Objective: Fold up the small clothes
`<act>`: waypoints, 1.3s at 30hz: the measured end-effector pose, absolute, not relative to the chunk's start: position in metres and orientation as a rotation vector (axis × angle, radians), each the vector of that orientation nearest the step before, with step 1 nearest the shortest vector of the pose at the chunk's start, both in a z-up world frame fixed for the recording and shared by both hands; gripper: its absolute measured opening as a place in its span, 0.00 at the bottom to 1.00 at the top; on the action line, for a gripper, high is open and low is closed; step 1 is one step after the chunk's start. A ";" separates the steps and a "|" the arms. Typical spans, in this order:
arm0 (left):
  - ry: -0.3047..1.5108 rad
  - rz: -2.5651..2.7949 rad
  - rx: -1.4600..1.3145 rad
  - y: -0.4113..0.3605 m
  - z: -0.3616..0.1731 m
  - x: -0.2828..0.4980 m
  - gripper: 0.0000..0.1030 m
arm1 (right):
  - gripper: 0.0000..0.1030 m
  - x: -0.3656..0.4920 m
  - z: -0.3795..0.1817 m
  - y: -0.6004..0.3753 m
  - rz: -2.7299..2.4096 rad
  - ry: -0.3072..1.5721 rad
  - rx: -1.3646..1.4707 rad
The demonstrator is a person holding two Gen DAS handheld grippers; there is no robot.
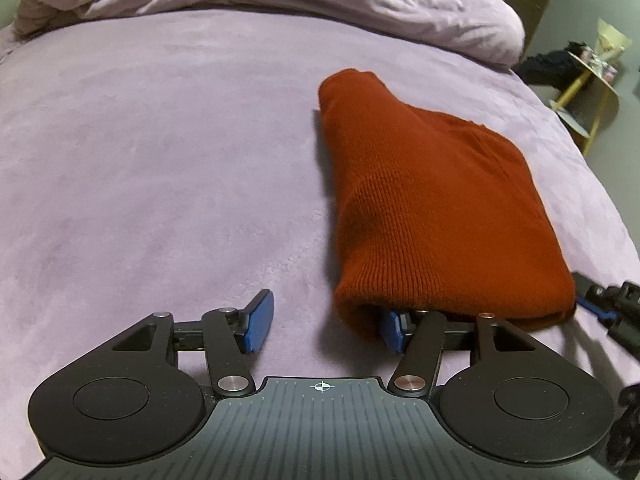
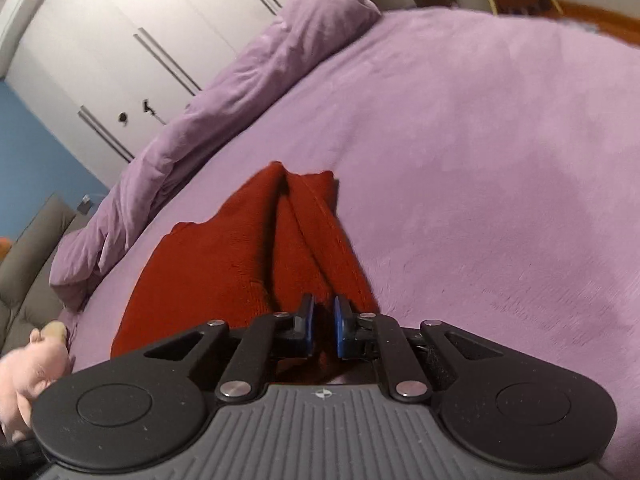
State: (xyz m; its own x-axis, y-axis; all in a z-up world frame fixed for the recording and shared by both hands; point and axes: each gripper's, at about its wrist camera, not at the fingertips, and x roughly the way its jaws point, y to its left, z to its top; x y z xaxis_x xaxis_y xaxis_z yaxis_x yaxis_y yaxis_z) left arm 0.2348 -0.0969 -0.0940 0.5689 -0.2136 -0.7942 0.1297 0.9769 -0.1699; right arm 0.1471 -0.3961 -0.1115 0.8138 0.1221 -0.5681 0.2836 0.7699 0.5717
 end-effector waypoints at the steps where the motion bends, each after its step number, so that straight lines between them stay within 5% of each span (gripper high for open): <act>1: 0.949 -0.221 -0.092 -0.095 -0.093 0.234 0.61 | 0.13 0.145 -0.108 -0.396 -0.092 0.623 0.680; 7: 0.951 -0.363 -0.213 -0.063 -0.079 0.228 0.61 | 0.25 0.144 -0.091 -0.404 -0.078 0.593 0.625; 14: 0.996 -0.405 -0.351 -0.055 -0.077 0.244 0.59 | 0.55 0.182 -0.081 -0.403 0.088 0.603 0.702; 20: 0.975 -0.455 -0.378 -0.053 -0.068 0.246 0.59 | 0.54 0.219 -0.097 -0.391 0.153 0.716 0.662; 23: 0.928 -0.471 -0.478 -0.043 -0.064 0.250 0.63 | 0.19 0.223 -0.096 -0.387 0.146 0.704 0.631; 27: 0.922 -0.449 -0.507 -0.043 -0.067 0.264 0.65 | 0.10 0.225 -0.094 -0.381 0.151 0.704 0.575; 37: 1.035 -0.487 -0.518 -0.068 -0.108 0.308 0.74 | 0.10 0.227 -0.097 -0.386 0.032 0.730 0.426; 39: 1.042 -0.517 -0.579 -0.065 -0.117 0.315 0.74 | 0.20 0.226 -0.091 -0.396 0.053 0.722 0.471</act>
State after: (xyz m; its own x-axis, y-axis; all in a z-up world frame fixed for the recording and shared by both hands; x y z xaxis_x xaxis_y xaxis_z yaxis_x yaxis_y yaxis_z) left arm 0.3155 -0.0653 -0.1170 0.4131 -0.6449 -0.6430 0.1219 0.7388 -0.6628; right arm 0.2263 -0.3963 -0.0912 0.7539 0.2069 -0.6236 0.1127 0.8943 0.4330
